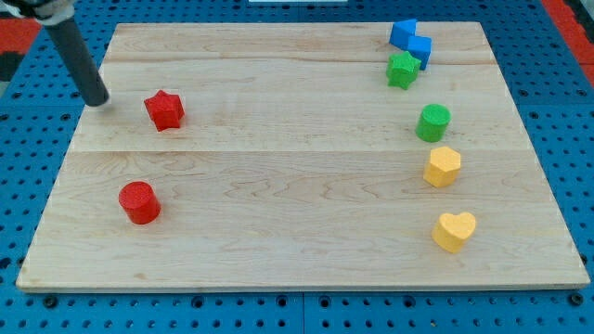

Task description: Move the red star towards the center of the board

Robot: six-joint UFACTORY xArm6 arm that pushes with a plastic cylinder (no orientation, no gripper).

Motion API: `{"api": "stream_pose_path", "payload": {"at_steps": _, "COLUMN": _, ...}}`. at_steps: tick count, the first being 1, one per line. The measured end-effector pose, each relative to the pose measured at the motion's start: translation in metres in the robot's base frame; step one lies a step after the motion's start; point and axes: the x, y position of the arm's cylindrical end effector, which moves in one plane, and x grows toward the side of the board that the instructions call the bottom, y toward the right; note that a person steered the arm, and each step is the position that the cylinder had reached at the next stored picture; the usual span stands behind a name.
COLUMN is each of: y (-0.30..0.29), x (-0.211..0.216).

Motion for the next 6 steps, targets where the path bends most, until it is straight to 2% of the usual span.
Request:
{"api": "stream_pose_path", "payload": {"at_steps": 2, "y": 0.119, "x": -0.001}}
{"api": "stream_pose_path", "payload": {"at_steps": 3, "y": 0.117, "x": 0.010}}
{"api": "stream_pose_path", "payload": {"at_steps": 4, "y": 0.091, "x": 0.035}}
{"api": "stream_pose_path", "payload": {"at_steps": 5, "y": 0.100, "x": 0.045}}
{"api": "stream_pose_path", "payload": {"at_steps": 6, "y": 0.139, "x": 0.035}}
